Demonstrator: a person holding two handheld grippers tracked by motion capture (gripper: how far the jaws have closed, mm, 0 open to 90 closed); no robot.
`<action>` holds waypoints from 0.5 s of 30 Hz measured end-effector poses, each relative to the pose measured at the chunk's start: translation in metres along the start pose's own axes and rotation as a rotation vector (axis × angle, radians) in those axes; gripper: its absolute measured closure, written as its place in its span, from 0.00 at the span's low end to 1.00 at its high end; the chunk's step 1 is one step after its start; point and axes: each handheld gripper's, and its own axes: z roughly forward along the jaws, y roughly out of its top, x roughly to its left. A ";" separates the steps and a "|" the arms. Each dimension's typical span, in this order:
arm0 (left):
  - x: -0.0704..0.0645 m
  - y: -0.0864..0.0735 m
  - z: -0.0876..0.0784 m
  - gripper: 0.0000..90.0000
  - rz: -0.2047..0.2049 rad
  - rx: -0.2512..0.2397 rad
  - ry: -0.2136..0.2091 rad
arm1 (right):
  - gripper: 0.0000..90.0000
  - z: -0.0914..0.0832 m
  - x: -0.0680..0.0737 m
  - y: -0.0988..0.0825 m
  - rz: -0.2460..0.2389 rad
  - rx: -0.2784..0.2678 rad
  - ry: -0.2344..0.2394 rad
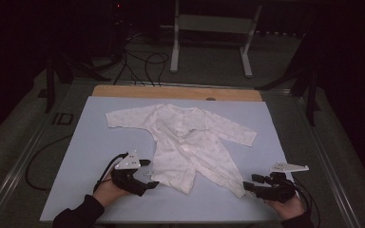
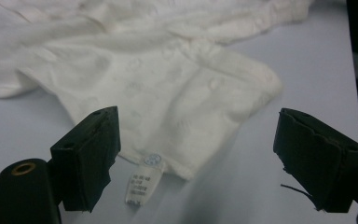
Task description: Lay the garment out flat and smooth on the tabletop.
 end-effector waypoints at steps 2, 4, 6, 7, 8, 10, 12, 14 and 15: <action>0.000 -0.001 0.003 0.23 0.014 0.015 -0.011 | 0.34 0.003 0.007 0.007 -0.020 -0.030 0.029; 0.000 -0.002 0.006 0.24 0.031 0.036 -0.015 | 0.31 0.008 0.017 0.015 -0.058 -0.056 0.054; 0.000 -0.004 0.009 0.29 0.040 0.052 -0.010 | 0.30 0.014 0.028 0.023 -0.100 -0.092 0.095; 0.001 -0.005 0.010 0.30 0.041 0.060 -0.016 | 0.31 0.019 0.034 0.027 -0.113 -0.115 0.136; 0.002 -0.005 0.010 0.34 0.050 0.068 -0.010 | 0.31 0.025 0.042 0.031 -0.127 -0.131 0.173; 0.003 -0.006 0.013 0.36 0.052 0.080 -0.021 | 0.31 0.041 0.059 0.037 -0.175 -0.139 0.231; 0.004 -0.006 0.015 0.40 0.063 0.087 -0.013 | 0.31 0.060 0.077 0.042 -0.240 -0.126 0.272; 0.004 -0.007 0.018 0.42 0.078 0.099 -0.017 | 0.31 0.069 0.085 0.043 -0.273 -0.116 0.295; 0.004 -0.007 0.019 0.46 0.085 0.100 -0.016 | 0.31 0.085 0.097 0.045 -0.316 -0.092 0.312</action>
